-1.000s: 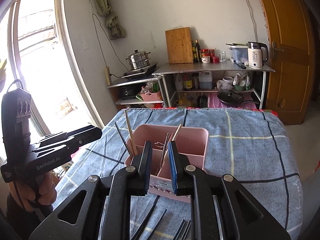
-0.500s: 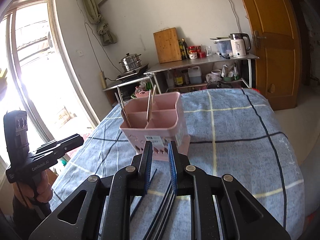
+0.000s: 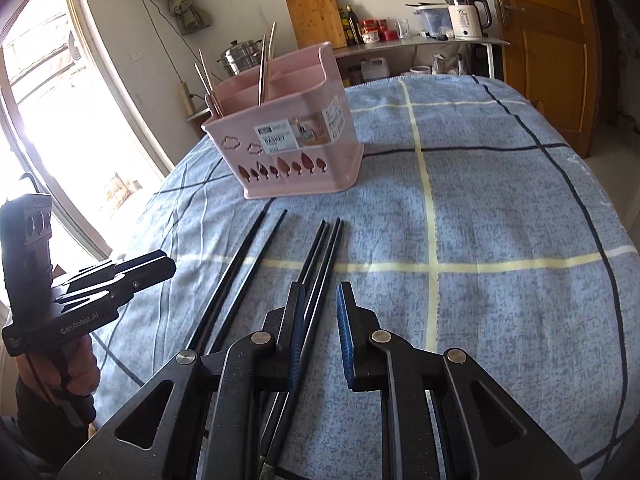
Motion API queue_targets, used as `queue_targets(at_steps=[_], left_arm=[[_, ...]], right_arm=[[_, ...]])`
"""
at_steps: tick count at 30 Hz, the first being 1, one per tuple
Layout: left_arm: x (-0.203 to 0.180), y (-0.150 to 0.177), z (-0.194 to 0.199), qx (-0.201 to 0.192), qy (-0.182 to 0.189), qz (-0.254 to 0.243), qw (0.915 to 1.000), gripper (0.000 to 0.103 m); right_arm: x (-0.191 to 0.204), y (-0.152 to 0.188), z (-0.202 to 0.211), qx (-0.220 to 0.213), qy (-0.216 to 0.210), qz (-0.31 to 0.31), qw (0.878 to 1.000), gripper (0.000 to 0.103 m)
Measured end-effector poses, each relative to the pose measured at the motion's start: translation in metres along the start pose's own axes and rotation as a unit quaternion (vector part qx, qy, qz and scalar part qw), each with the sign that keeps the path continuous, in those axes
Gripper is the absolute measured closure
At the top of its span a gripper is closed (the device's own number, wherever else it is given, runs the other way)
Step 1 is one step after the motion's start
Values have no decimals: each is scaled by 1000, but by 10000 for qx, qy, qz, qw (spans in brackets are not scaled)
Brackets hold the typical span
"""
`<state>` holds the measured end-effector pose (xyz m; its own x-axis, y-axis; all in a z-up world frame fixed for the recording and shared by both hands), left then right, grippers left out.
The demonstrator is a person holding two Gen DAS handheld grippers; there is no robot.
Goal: Organize utensils
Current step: 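Reach to the black chopsticks and close the left tool on one while the right tool closes on another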
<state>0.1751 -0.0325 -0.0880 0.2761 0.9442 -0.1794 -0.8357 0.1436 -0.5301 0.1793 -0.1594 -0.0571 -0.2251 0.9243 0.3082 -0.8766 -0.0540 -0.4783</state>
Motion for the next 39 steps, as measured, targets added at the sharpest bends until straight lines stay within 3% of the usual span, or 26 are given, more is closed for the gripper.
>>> queue_targets(at_steps=[7, 15, 22, 29, 32, 39], left_arm=[[-8, 9, -24, 353, -63, -131, 9993, 75], [-10, 9, -34, 463, -276, -222, 9983, 74], [-9, 6, -35, 447, -476, -205, 9977, 67], [-12, 10, -36, 519, -510, -256, 9970, 64], [-11, 12, -37, 498, -701, -340, 9957, 64], [1, 8, -36, 607, -754, -256, 9950, 67]], right_arm=[[-4, 12, -31, 403, 85, -44, 9991, 87], [1, 9, -34, 406, 231, 95, 9989, 87], [6, 4, -36, 407, 699, 304, 9963, 87], [2, 8, -36, 456, 808, 310, 9952, 87], [1, 8, -35, 486, 890, 344, 9943, 87], [-12, 2, -32, 493, 877, 195, 9947, 88]])
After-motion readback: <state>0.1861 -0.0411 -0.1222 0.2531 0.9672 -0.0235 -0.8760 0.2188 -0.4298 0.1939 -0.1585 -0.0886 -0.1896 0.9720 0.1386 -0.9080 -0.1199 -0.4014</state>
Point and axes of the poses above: each gripper's, at about its wrist camera, not at the fingertips, and z roughly against the way its jaws point, x to its left, y to its underside, the point moved 9 cm from there along -z, roughly the way its jaws point, and after that the axes turned 11 degrees about x, right-handed, at the moved point
